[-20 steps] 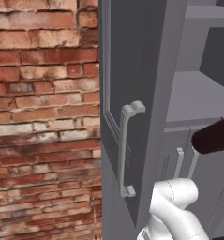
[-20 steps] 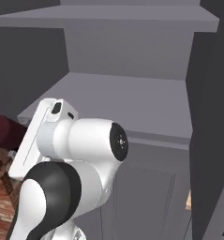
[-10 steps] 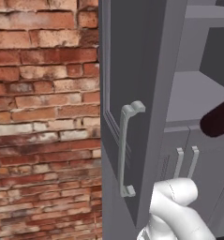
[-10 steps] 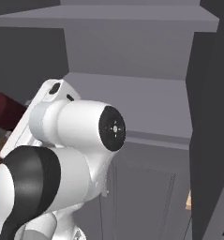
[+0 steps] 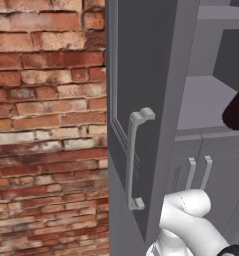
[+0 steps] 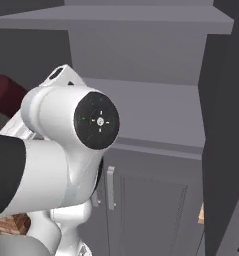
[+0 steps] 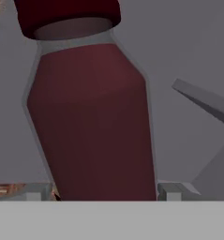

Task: Pick the juice from the counter and place it in the open cabinet.

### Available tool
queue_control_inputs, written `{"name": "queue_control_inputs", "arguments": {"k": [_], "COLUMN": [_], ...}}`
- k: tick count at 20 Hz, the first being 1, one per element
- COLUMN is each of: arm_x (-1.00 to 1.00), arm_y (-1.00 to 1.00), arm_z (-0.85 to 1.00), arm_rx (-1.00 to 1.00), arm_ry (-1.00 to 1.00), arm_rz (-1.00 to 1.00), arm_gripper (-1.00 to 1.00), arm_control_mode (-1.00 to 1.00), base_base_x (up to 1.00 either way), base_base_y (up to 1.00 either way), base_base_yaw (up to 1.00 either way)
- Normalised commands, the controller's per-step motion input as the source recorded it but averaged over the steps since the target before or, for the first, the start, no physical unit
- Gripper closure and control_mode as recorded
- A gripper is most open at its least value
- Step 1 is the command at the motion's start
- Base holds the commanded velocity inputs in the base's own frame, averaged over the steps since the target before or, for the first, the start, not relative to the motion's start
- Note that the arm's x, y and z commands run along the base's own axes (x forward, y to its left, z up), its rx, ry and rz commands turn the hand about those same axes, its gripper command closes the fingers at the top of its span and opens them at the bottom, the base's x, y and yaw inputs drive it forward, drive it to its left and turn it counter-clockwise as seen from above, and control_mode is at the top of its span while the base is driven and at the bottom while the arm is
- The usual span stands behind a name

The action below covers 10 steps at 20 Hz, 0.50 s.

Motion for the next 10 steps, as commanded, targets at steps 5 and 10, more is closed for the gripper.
{"name": "queue_control_inputs", "arguments": {"k": [5,10], "arm_x": [0.18,0.16], "arm_y": [-0.08,-0.05], "arm_z": [0.0,0.0], "arm_rx": [0.0,0.0], "arm_ry": [0.0,0.0], "arm_rz": [-0.24,-0.31], "arm_gripper": [1.0,1.0], "arm_control_mode": [-1.0,-1.0], "base_base_x": [0.0,0.0], "base_base_y": [0.0,0.0], "base_base_yaw": [0.0,0.0]}}
